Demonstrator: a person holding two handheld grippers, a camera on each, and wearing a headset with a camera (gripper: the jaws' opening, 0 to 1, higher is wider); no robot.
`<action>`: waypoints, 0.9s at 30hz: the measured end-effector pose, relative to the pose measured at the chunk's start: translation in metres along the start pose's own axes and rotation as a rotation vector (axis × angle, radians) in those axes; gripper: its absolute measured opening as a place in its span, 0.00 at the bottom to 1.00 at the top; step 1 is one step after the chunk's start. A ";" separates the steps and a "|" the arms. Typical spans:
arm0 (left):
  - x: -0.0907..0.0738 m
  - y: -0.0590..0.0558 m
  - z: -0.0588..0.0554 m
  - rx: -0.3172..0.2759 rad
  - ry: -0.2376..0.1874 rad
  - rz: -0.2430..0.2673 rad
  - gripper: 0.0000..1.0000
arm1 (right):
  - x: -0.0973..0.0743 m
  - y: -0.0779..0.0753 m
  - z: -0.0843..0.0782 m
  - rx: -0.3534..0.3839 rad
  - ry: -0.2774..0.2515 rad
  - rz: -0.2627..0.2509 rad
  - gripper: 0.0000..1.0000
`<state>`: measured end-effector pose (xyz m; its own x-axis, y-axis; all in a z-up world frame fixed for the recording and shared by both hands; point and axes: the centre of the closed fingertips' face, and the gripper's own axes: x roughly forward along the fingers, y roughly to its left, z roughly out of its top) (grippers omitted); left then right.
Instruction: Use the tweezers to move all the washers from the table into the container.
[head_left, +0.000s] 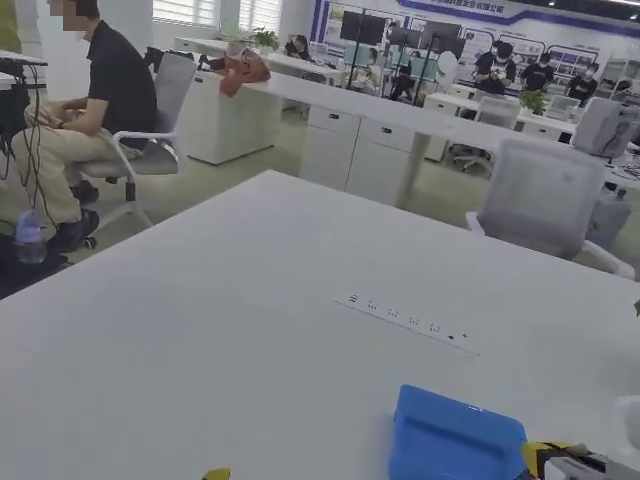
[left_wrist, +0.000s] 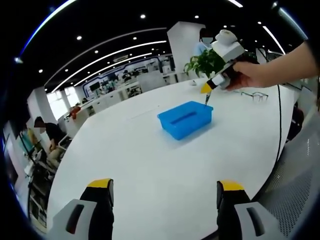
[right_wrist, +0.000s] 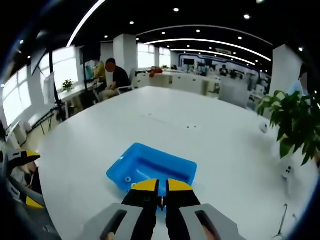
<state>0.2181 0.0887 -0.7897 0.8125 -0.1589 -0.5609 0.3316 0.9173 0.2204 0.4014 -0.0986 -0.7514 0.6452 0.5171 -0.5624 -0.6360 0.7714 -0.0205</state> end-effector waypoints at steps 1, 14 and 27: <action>0.000 0.000 0.000 -0.001 -0.001 0.000 0.86 | -0.005 0.004 0.001 -0.016 0.005 0.016 0.01; -0.003 0.002 0.004 -0.007 -0.027 0.007 0.83 | -0.037 0.065 -0.054 -0.275 0.250 0.271 0.01; -0.004 0.008 0.002 -0.008 -0.019 0.035 0.80 | -0.025 0.103 -0.108 -0.644 0.506 0.450 0.02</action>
<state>0.2185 0.0960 -0.7840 0.8326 -0.1335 -0.5376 0.2990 0.9253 0.2333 0.2744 -0.0724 -0.8286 0.1159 0.3773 -0.9188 -0.9911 0.1055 -0.0817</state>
